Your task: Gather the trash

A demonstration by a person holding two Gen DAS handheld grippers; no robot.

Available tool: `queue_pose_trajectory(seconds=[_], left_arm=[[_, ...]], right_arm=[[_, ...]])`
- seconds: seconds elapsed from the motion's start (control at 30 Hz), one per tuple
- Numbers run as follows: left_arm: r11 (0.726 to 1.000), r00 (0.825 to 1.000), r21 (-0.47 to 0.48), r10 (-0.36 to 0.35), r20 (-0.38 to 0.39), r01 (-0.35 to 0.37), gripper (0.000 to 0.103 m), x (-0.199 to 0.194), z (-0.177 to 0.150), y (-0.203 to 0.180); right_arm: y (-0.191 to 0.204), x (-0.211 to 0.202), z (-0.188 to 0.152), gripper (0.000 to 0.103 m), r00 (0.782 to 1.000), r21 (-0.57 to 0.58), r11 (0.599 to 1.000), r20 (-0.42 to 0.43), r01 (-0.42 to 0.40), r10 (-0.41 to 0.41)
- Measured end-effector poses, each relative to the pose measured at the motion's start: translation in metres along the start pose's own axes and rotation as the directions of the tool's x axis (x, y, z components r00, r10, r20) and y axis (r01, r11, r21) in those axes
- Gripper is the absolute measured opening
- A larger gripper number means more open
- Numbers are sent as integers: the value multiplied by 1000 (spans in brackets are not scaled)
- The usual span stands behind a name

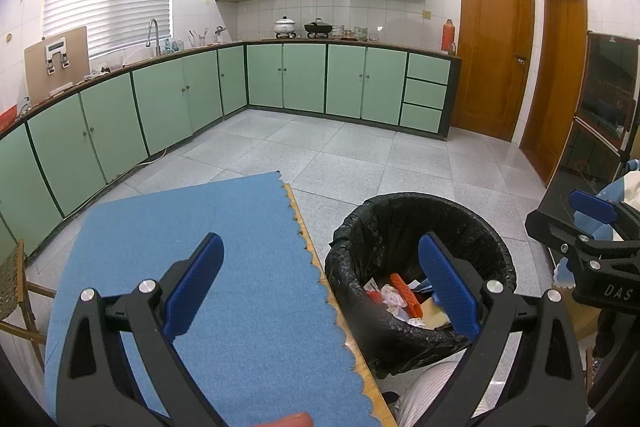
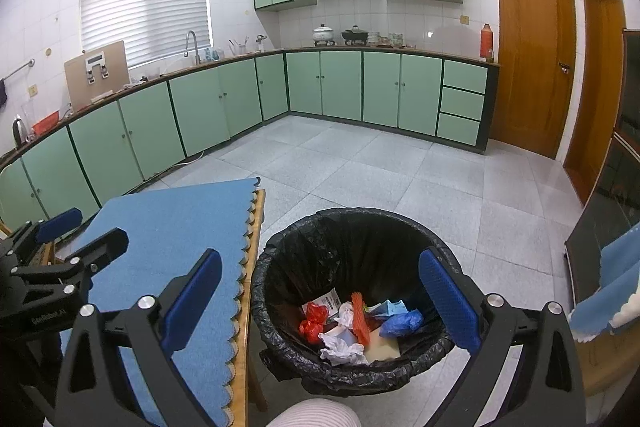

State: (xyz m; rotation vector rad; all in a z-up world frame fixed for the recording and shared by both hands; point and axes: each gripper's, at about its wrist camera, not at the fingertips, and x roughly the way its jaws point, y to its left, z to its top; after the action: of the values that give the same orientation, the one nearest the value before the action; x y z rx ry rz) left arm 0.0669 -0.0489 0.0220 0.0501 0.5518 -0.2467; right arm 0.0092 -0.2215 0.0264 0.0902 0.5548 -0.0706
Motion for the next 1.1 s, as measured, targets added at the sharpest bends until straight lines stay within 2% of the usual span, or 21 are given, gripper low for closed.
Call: queue_pose_trajectory(seconds=[1.1], left_arm=[[1000, 1000, -3, 6, 0, -6, 95, -3, 3, 4]], right_arm=[[3, 1, 2, 97, 1000, -4, 1000, 1, 1, -1]])
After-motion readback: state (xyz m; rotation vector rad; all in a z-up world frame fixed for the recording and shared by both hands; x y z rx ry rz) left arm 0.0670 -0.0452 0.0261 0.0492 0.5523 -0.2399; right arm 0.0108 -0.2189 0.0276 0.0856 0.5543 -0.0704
